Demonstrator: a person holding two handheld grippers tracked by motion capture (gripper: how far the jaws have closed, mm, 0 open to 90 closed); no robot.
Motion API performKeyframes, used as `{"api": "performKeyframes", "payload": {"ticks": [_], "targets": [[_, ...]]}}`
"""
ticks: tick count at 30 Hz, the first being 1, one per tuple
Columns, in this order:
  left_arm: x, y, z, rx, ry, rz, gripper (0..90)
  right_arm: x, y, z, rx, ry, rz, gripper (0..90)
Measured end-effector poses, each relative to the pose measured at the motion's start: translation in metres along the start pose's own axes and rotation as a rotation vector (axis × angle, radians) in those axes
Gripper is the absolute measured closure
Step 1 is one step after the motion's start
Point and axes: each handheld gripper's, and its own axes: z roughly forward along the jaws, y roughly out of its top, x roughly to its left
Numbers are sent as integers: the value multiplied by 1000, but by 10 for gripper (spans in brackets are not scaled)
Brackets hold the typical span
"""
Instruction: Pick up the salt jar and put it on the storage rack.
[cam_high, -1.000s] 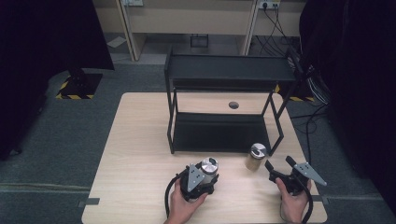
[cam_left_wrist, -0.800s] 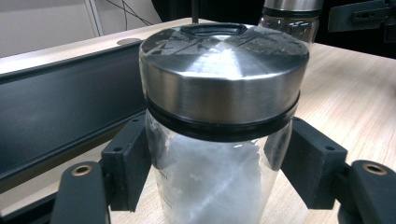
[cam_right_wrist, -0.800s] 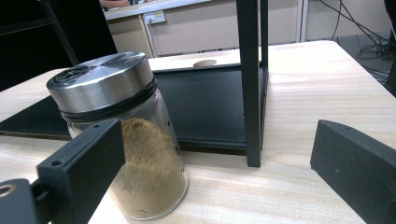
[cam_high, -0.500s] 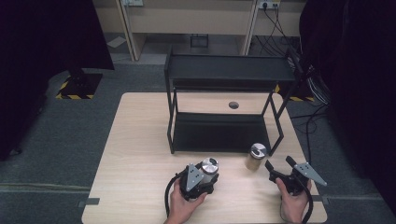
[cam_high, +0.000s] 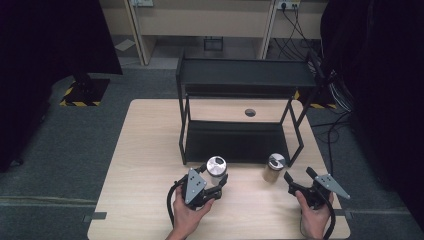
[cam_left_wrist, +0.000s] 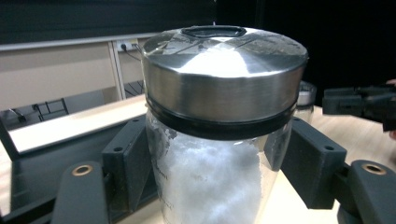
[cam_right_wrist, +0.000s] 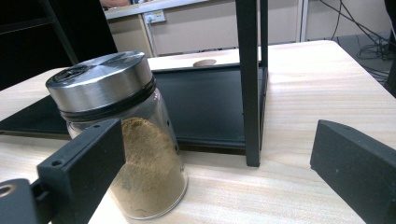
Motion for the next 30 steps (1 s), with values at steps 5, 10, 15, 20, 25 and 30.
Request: {"api": "performKeyframes", "payload": {"ticks": [5, 10, 15, 20, 25, 30], "targets": [[1, 3, -2, -3, 2, 4, 304, 0, 0, 0, 0, 0, 0, 34], [0, 7, -3, -10, 8, 4, 304, 0, 0, 0, 1, 0, 1, 34], [-1, 18, -4, -29, 32, 6, 304, 0, 0, 0, 0, 0, 4, 34], [2, 38, 0, -44, 60, 20, 304, -1, 0, 0, 0, 1, 6, 33], [6, 58, 3, -71, 87, 32, 304, -2, 0, 0, -1, 3, 9, 34], [8, 68, 4, -84, 102, 35, 305, -2, 0, 0, 0, 4, 11, 34]]}}
